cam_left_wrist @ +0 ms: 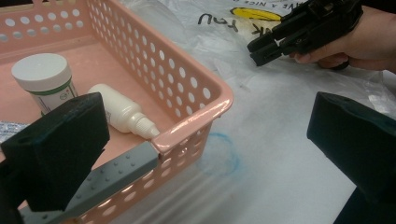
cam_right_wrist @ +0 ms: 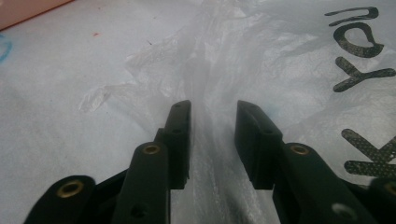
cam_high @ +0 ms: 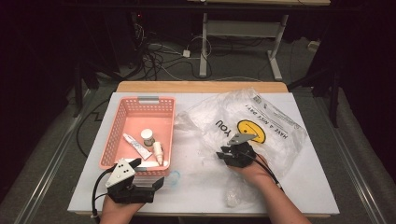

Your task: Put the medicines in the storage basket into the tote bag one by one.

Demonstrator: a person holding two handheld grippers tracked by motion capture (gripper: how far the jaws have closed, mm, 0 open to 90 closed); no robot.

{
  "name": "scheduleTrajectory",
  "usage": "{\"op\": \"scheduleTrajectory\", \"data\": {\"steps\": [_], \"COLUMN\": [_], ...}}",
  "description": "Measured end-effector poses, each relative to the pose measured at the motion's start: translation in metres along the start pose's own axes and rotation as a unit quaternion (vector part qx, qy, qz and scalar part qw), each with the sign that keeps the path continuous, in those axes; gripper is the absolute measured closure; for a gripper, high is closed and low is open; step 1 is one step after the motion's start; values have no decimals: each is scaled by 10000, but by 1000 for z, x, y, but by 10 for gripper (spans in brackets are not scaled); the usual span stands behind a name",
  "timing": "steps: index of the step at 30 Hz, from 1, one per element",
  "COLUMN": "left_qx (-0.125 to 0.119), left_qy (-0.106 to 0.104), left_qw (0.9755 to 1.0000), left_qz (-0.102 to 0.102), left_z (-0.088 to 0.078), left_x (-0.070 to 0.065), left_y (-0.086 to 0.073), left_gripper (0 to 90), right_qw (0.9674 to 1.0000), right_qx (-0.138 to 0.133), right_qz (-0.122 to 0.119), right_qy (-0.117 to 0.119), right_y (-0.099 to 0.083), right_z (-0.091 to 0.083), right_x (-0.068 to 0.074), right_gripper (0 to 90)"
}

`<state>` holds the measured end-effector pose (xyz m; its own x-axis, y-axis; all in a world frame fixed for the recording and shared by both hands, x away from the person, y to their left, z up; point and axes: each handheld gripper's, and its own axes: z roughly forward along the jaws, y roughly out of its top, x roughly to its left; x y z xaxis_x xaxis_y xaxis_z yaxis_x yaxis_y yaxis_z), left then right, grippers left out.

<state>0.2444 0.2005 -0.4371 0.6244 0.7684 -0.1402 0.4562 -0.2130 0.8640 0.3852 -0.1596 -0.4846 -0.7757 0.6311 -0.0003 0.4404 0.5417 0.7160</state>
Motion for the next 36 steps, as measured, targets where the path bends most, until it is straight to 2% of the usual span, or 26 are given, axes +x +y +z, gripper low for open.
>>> {"op": "scheduleTrajectory", "data": {"steps": [8, 16, 24, 36], "left_qx": [10, 5, 5, 23], "left_qy": [-15, -12, -13, -10], "left_qw": [10000, 10000, 10000, 10000], "left_qz": [-72, -87, -65, -65], "left_z": [2, 0, 0, 1], "left_x": [2, 4, 2, 2], "left_y": [-2, -2, -1, -2], "left_gripper": [0, 0, 0, 0], "right_qw": [10000, 10000, 10000, 9983], "right_qx": [4, -38, -69, -504], "right_qz": [9, 21, 60, 299], "right_qy": [-23, -32, -16, -8], "right_y": [0, 1, 0, 4], "right_z": [-1, -2, -3, -19], "right_x": [-1, -2, -3, -9], "right_gripper": [798, 809, 900, 900]}}
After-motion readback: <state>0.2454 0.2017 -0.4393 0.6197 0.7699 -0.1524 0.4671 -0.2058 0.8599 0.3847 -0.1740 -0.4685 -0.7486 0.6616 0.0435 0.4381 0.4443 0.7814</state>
